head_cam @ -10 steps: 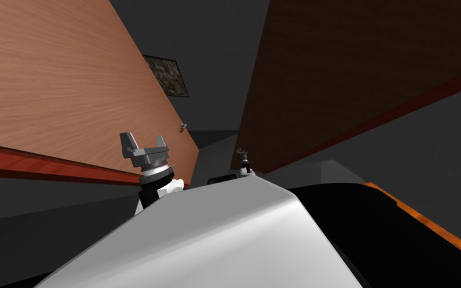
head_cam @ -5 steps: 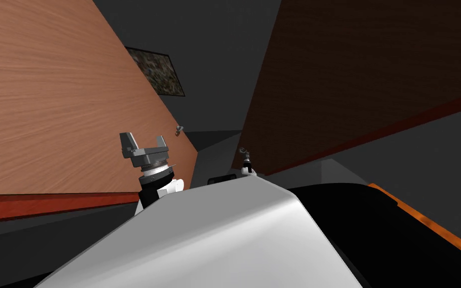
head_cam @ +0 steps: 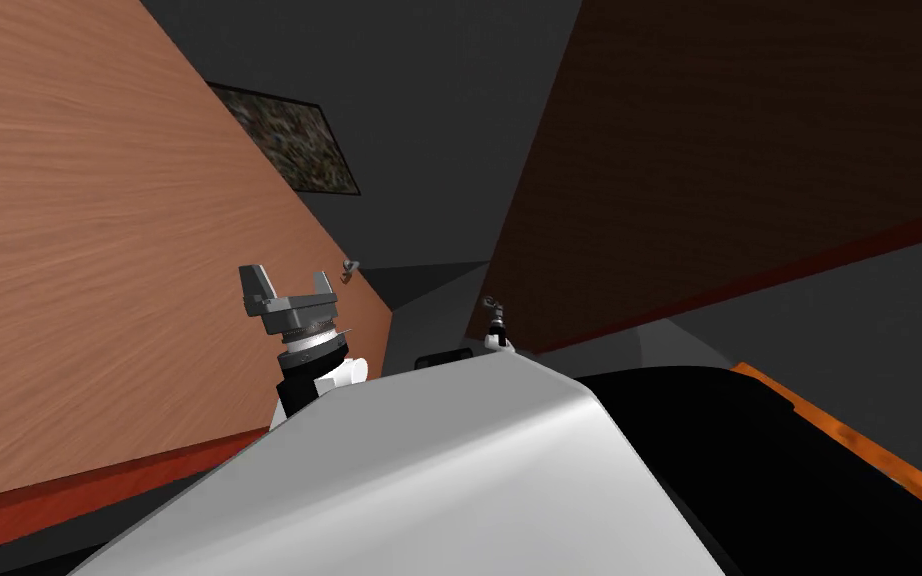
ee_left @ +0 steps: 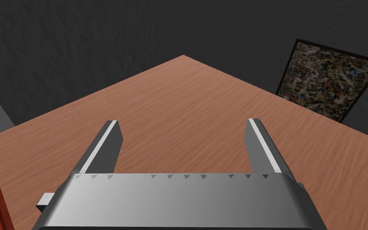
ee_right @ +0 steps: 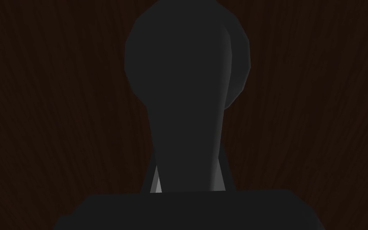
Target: Push the door open
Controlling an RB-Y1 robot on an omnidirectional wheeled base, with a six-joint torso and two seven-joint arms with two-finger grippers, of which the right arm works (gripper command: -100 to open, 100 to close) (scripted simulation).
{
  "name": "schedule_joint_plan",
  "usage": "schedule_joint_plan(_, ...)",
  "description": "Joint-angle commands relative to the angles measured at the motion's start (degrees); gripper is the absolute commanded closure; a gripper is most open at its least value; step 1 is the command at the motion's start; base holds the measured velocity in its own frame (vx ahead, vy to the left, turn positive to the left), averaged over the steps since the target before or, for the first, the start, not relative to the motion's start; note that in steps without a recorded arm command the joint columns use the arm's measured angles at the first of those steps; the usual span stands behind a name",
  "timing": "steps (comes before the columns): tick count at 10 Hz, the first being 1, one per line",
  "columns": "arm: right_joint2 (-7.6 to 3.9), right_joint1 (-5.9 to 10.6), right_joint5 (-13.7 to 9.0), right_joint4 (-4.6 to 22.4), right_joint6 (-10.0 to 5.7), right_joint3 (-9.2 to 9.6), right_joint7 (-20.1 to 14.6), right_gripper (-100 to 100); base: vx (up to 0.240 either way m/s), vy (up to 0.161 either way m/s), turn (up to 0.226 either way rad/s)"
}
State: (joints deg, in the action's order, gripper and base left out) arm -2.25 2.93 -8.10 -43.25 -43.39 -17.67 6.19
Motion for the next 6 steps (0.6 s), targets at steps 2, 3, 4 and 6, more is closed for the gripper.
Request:
schedule_joint_plan(2,0.31,0.02,-0.9,-0.6,-0.16,-1.67,0.5,100,0.188,0.07,-0.075)
schedule_joint_plan(3,0.54,0.01,-1.1,-0.6,-0.16,-2.11,0.6,100,0.184,0.024,-0.061)
schedule_joint_plan(4,0.75,0.01,-1.3,-0.6,-0.15,-2.44,0.7,100,0.158,0.021,-0.04)
schedule_joint_plan(6,1.17,0.0,-1.6,-0.7,-0.15,-3.03,0.8,100,0.161,0.059,-0.053)
